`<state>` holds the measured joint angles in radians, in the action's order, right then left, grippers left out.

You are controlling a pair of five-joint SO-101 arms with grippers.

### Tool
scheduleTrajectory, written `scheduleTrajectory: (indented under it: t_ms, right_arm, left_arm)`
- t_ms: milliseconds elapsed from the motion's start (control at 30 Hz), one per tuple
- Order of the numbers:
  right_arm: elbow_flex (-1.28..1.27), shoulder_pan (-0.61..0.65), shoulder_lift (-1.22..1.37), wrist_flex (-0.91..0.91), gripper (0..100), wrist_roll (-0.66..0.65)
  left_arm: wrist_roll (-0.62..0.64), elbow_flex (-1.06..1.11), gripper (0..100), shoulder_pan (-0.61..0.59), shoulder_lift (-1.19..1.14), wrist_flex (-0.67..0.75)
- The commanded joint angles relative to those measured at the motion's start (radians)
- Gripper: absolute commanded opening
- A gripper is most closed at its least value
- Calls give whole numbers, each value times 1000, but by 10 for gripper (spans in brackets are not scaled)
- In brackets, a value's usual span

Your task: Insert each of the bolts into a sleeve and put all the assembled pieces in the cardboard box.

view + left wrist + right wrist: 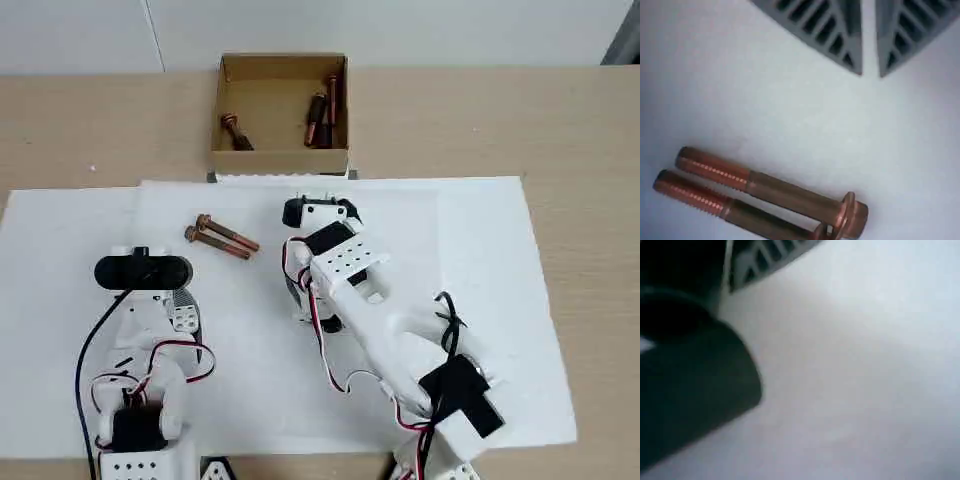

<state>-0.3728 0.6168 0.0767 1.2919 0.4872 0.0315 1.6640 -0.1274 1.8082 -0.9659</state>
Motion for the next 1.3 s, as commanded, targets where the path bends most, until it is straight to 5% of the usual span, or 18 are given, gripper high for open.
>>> scheduleTrajectory:
  t_ms: [0, 200, 767, 1000, 1267]
  right_arm:
    - [8, 5, -2, -2, 125, 6]
    - [8, 5, -8, -2, 0, 3]
    - [222, -2, -444, 269, 3, -84]
    - [216, -116, -645, 352, 3, -83]
    - [86, -280, -808, 366, 3, -80]
  left_arm:
    - [-8, -5, 6, -6, 9, -3]
    - [-8, -5, 6, -8, 9, -3]
    - [-11, -5, 6, -3, 9, -3]
    - [-91, -35, 6, -11, 9, -5]
    - [46, -317, 6, -8, 2, -118]
